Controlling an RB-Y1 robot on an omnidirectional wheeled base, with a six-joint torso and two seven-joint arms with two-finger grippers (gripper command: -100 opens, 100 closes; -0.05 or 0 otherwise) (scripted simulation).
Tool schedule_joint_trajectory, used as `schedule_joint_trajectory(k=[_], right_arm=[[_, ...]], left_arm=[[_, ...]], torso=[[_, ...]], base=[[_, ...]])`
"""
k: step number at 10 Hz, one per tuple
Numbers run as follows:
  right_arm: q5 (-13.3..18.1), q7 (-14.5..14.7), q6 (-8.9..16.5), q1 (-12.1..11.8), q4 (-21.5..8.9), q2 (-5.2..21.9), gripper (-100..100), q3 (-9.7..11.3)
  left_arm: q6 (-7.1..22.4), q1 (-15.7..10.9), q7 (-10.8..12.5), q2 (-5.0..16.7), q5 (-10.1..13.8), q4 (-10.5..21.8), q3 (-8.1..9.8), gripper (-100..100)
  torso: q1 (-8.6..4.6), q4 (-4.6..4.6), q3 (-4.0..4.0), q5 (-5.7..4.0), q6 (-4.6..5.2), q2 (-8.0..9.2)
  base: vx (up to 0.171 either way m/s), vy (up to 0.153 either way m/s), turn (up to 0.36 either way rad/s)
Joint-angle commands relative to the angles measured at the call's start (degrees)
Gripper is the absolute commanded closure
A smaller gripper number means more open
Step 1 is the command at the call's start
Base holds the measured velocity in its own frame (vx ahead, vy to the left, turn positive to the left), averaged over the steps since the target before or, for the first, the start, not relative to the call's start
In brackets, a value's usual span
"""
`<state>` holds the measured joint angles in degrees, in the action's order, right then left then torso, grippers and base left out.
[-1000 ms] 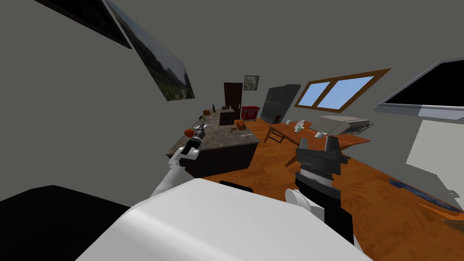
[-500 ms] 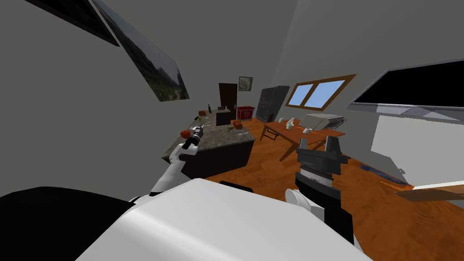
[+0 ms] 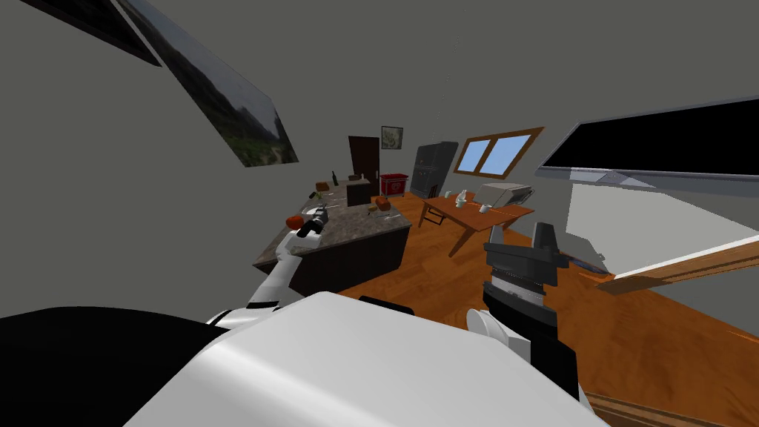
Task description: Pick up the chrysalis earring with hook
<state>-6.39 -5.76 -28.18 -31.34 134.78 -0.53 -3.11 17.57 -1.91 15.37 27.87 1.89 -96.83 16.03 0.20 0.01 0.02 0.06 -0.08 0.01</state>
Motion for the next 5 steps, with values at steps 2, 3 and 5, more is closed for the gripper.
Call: schedule_joint_trajectory(k=[2,3,5], right_arm=[[0.0,0.0,0.0,0.0,0.0,0.0,0,0.0],[0.0,0.0,0.0,0.0,0.0,0.0,0,0.0],[0.0,0.0,0.0,0.0,0.0,0.0,0,0.0]], left_arm=[[4.2,-2.3,2.0,1.6,0.4,3.4,1.31,-100],[4.5,-2.3,2.0,1.6,0.4,3.4,1.31,-100],[8.1,-4.5,3.9,3.0,0.6,6.9,2.55,-100]], torso=[[-0.07,-0.01,-0.01,-0.02,0.06,-0.01],[-0.15,-0.01,-0.01,-0.03,0.02,-0.01],[-0.13,-0.01,-0.04,-0.03,0.07,-0.06]], base=[[-0.027,-0.017,-0.177],[-0.007,-0.007,-0.023],[-0.020,-0.014,-0.187]])
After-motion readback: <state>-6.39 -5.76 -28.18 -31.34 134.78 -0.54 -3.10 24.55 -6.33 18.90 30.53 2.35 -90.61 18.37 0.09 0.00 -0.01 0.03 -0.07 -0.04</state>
